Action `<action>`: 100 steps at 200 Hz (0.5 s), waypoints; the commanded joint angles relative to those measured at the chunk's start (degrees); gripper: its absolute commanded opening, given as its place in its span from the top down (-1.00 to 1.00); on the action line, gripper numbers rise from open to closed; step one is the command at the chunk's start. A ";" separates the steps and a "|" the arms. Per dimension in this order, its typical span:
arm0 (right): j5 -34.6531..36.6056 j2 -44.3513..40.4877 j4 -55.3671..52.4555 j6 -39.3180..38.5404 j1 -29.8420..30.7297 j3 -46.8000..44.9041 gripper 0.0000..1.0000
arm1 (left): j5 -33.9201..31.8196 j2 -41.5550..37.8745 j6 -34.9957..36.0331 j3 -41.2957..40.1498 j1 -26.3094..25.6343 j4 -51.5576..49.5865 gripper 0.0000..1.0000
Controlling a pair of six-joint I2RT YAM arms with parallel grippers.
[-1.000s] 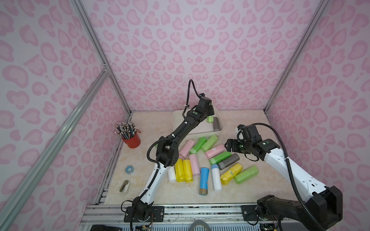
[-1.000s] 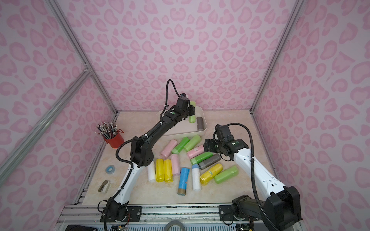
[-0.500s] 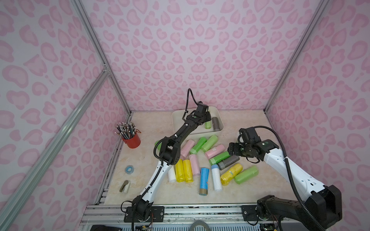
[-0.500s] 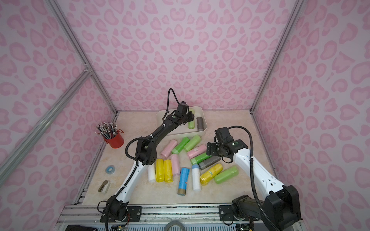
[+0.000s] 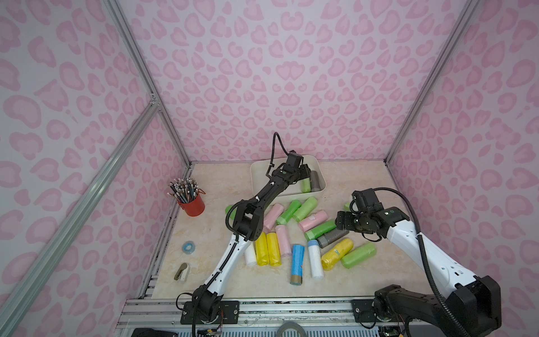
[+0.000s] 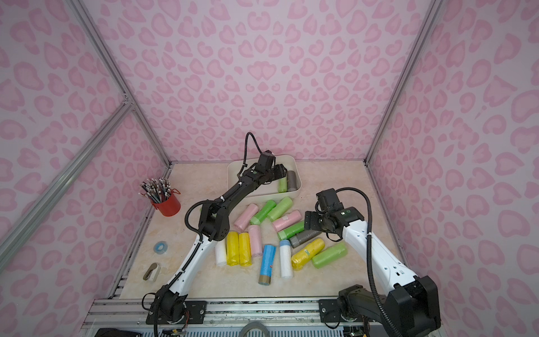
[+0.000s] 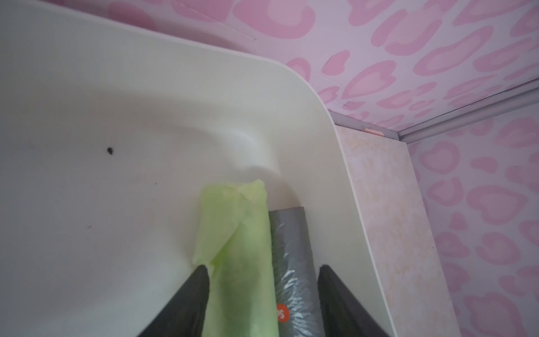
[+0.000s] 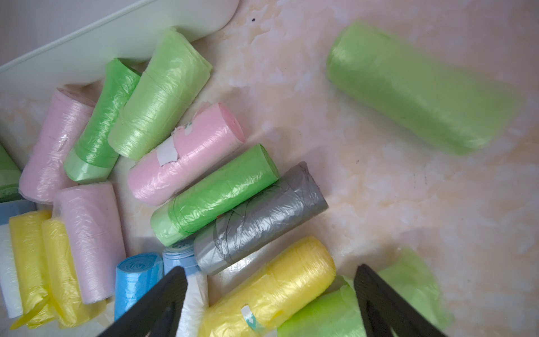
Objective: Put the roll of trash bags into the storage box
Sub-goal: Place the roll of trash bags in the storage box.
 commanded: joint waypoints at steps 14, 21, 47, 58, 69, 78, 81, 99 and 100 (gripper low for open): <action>0.27 -0.71 -2.31 0.04 -2.48 -0.43 -0.83 | 1.23 -1.62 2.59 0.92 -0.56 1.83 -0.60; 0.27 -0.84 -2.31 0.04 -3.43 -0.43 -0.83 | 1.17 -2.06 3.04 0.90 -0.66 1.71 -0.72; 0.27 -0.13 -3.07 0.04 -5.76 0.73 -0.83 | 1.25 -3.72 3.96 0.83 -0.76 1.21 -0.82; 0.27 0.78 -3.07 1.25 -6.24 1.94 -0.83 | 1.21 -4.33 4.20 0.94 -0.76 0.76 -0.85; 1.15 1.92 -5.85 1.16 -6.46 2.89 -0.82 | 1.01 -4.99 4.66 0.90 -0.76 0.21 -0.96; 3.12 3.18 -6.30 -0.05 -6.68 3.70 -0.82 | 1.14 -5.62 4.91 0.90 -0.76 -0.23 -1.00; 3.81 3.45 -6.45 -0.05 -6.72 3.95 -0.82 | 1.23 -5.80 5.01 0.82 -0.74 -0.48 -1.00; 4.26 7.74 -7.93 -0.05 -6.97 5.73 -0.82 | 1.24 -7.36 5.97 0.82 -0.85 -1.72 -1.00; 6.39 7.87 -7.95 -1.16 -6.98 5.84 -0.82 | 1.20 -7.45 6.03 0.82 -0.85 -1.80 -1.00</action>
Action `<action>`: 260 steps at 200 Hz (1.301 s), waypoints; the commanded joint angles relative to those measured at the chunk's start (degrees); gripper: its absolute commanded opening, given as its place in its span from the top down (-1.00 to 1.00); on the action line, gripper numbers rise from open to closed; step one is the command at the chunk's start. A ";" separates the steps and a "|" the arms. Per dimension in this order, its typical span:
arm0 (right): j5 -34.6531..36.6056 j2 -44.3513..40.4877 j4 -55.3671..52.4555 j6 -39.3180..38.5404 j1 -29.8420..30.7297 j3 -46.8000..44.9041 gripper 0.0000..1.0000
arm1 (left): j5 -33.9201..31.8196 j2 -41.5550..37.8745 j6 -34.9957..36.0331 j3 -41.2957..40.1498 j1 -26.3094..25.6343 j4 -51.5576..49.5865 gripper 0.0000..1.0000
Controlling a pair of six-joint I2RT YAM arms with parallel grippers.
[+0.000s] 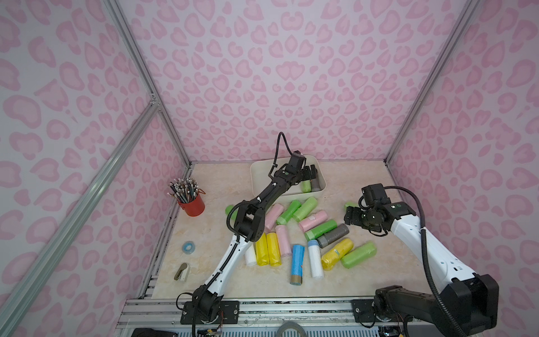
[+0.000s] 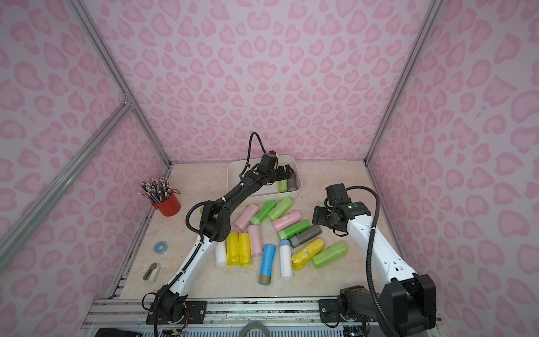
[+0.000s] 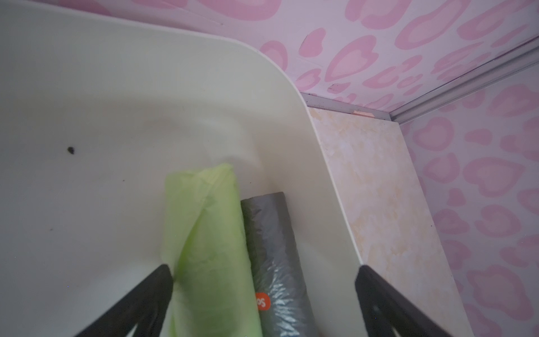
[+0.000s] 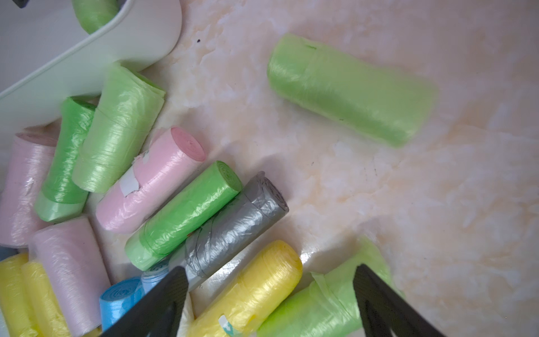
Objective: Put the roll of trash bags into the storage box
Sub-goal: Place the roll of trash bags in the storage box, then pick up the roll of trash bags from the center of the board.
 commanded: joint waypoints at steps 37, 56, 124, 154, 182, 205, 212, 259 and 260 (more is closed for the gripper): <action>10.00 9.04 -3.38 -5.29 -0.57 3.04 -0.82 | -1.23 -11.22 4.82 -0.63 -0.15 -3.59 -1.00; 11.03 11.94 -3.31 -6.83 -1.07 4.09 -0.82 | -1.82 -14.09 5.61 -3.79 -0.24 -3.12 -1.00; 11.64 19.41 -2.05 -9.79 -2.80 7.49 -0.84 | -4.57 -24.98 7.34 -19.59 -0.99 3.79 -1.00; 12.58 22.21 -1.76 -10.03 -3.97 8.34 -0.91 | -5.11 -27.07 8.18 -21.33 -1.03 3.21 -1.00; 13.01 23.70 -1.26 -10.73 -4.69 9.33 -0.95 | -6.02 -31.73 8.90 -26.73 -1.25 5.42 -1.00; 13.48 24.84 -1.26 -11.18 -4.62 10.45 -0.95 | -6.75 -36.32 9.11 -32.87 -1.38 8.17 -1.00; 13.64 25.25 -1.26 -11.33 -4.73 10.79 -0.95 | -6.87 -37.60 9.12 -34.45 -1.38 8.67 -1.00; 14.45 27.94 -1.22 -12.58 -4.88 12.69 -0.93 | -8.01 -46.34 9.03 -45.21 -1.38 11.87 -1.00; 14.45 28.00 -1.25 -12.63 -4.92 12.76 -0.93 | -8.01 -46.52 9.03 -45.32 -1.38 11.96 -1.00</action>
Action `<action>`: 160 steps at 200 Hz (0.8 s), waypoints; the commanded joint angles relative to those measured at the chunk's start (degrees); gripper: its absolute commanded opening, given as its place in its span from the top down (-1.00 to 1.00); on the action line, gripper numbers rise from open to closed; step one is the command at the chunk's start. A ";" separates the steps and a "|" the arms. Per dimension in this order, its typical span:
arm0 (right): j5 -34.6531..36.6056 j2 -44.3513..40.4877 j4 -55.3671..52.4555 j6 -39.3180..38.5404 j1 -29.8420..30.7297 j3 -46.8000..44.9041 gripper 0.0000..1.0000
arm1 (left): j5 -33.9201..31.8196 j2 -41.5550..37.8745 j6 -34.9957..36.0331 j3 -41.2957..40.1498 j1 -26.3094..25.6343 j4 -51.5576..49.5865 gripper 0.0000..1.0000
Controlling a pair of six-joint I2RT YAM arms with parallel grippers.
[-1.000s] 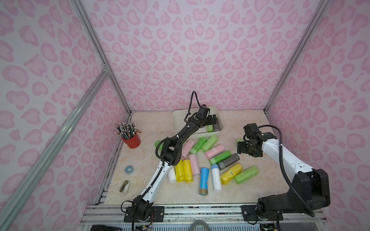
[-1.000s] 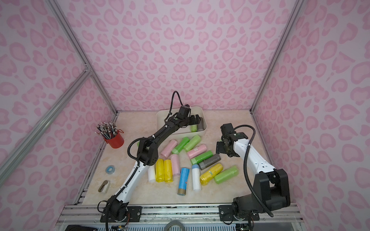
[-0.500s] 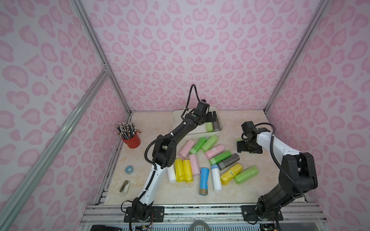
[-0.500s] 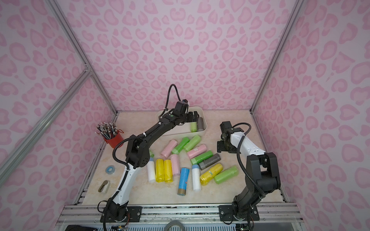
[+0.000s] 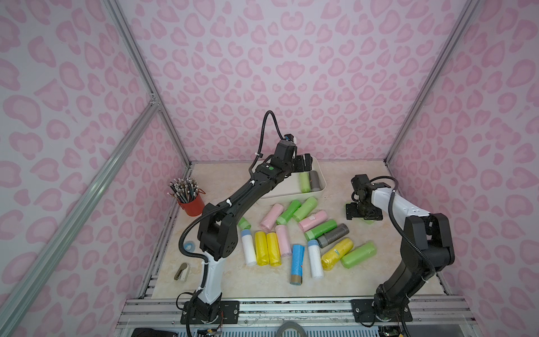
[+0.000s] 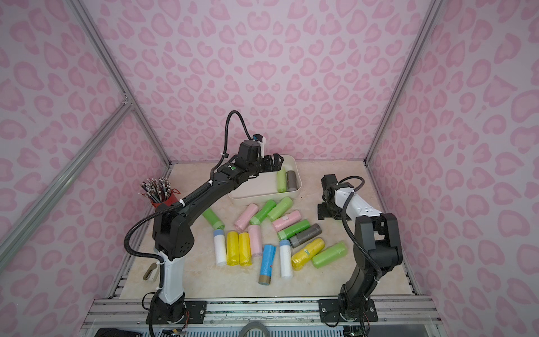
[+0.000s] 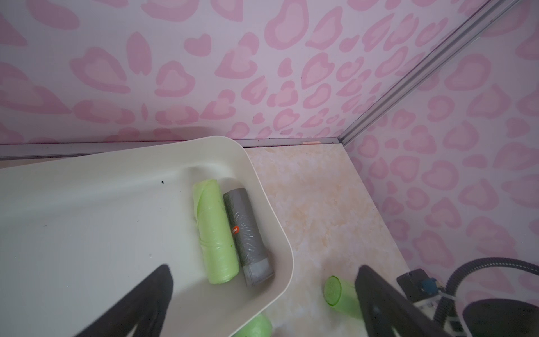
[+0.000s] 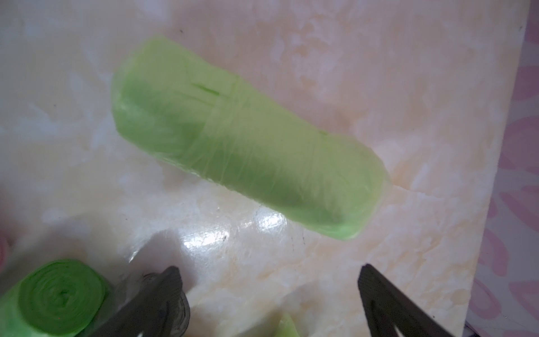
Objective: Put the roll of trash bags into the storage box
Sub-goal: Pick up the roll of trash bags from the center of the board.
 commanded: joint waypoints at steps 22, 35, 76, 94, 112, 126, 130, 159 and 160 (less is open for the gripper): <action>1.50 2.26 -0.06 -1.50 -0.33 1.33 -0.93 | -3.19 -6.74 0.95 -7.37 0.13 4.48 -1.00; 2.03 2.78 -0.19 -1.74 -0.53 1.67 -0.93 | -3.84 -8.85 0.94 -9.84 0.33 4.84 -1.00; 1.64 4.58 -0.12 -2.80 -1.80 2.14 -0.93 | -4.96 -17.22 0.02 -20.25 0.88 6.83 -1.00; 1.17 5.47 -0.04 -3.35 -2.28 2.21 -0.93 | -5.58 -21.01 -0.22 -24.41 0.88 7.26 -1.00; -0.12 6.29 0.35 -3.89 -2.58 2.38 -0.98 | -5.73 -24.27 -0.35 -28.10 0.96 7.03 -1.00; -1.18 6.49 1.03 -4.24 -2.61 2.23 -0.86 | -5.94 -26.69 -0.73 -30.70 1.02 6.84 -1.00; -1.54 6.57 1.24 -4.32 -2.62 2.14 -0.83 | -6.07 -27.37 -0.85 -30.87 1.05 6.84 -1.00; -2.58 7.49 2.12 -4.36 -2.61 1.84 -0.68 | -7.03 -31.54 -1.58 -37.66 1.23 6.71 -1.00; -2.63 7.56 2.09 -4.39 -2.66 1.86 -0.67 | -7.04 -31.66 -1.62 -37.83 1.23 6.68 -1.00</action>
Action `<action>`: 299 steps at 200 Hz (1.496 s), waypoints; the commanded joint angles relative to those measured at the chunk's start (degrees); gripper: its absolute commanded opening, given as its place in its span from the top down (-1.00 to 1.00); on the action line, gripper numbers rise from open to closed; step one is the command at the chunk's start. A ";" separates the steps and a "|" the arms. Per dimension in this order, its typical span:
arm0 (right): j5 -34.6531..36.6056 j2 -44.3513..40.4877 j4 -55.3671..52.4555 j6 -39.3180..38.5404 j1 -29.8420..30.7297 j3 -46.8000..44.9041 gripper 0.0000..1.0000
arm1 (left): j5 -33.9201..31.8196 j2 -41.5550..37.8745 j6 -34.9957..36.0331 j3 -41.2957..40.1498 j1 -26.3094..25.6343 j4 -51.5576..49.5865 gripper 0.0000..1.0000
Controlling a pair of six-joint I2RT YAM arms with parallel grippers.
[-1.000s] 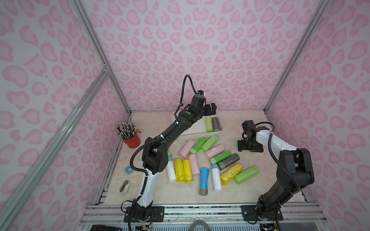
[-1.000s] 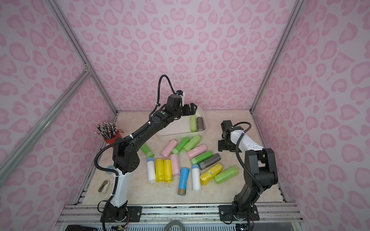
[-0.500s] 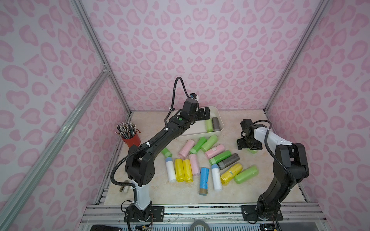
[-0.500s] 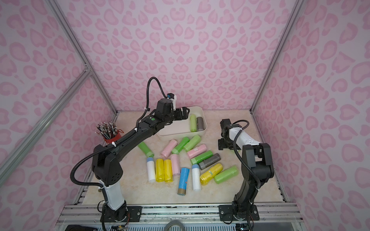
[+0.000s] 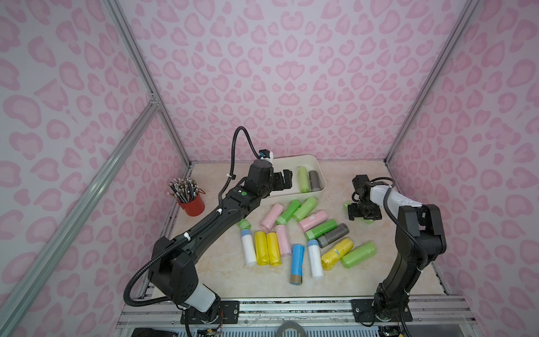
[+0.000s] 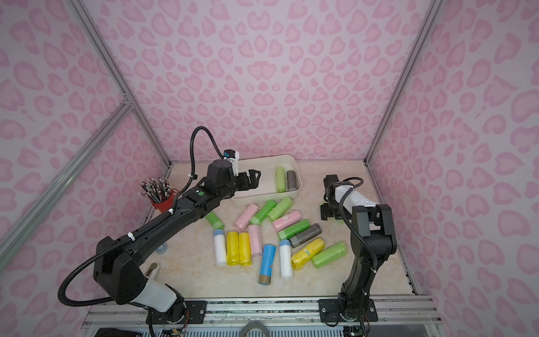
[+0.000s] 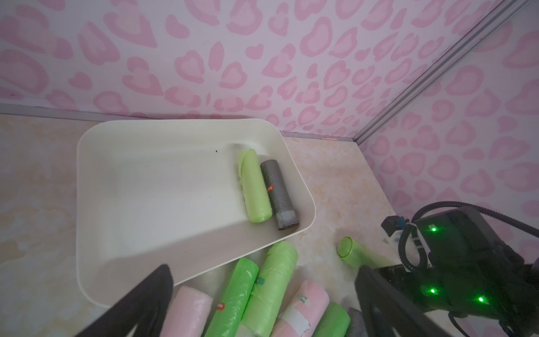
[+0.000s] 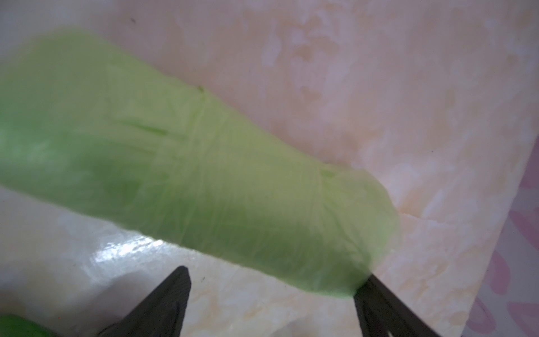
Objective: Put the roll of trash bags into the storage box
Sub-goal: Pick up the roll of trash bags from the center of the board.
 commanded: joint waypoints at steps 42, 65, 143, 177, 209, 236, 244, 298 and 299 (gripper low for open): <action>-6.48 0.79 0.37 -0.01 0.06 0.01 -0.49 | -2.31 -6.30 -2.13 -7.91 0.66 0.57 -1.00; -9.10 -2.23 0.55 0.21 0.46 -0.37 -0.54 | -2.20 -7.40 -2.59 -8.99 0.75 0.22 -1.00; -6.04 0.14 -3.59 -6.03 0.99 4.71 -0.85 | 5.28 -10.32 -0.45 -10.63 0.75 -2.86 -1.00; -4.68 1.51 -3.22 -8.45 1.04 7.04 -0.88 | 10.36 -10.19 3.34 -10.28 0.01 -6.19 -1.00; -5.45 4.35 -3.03 -9.53 1.00 9.63 -0.88 | 10.60 -9.66 4.48 -10.11 -0.57 -7.01 -1.00; -5.08 6.12 -2.74 -10.38 1.01 10.65 -0.88 | 10.82 -9.01 4.25 -10.42 -1.08 -6.17 -1.00; -5.04 6.61 -2.49 -10.66 1.00 10.73 -0.86 | 10.98 -8.79 4.15 -10.44 -1.18 -5.86 -1.00; -5.40 8.89 -1.13 -10.71 0.98 10.75 -0.59 | 11.41 -7.31 3.54 -10.42 -1.87 -4.82 -1.00; -5.40 8.89 -1.13 -10.71 0.98 10.75 -0.59 | 11.38 -7.30 3.53 -10.44 -1.88 -4.81 -1.00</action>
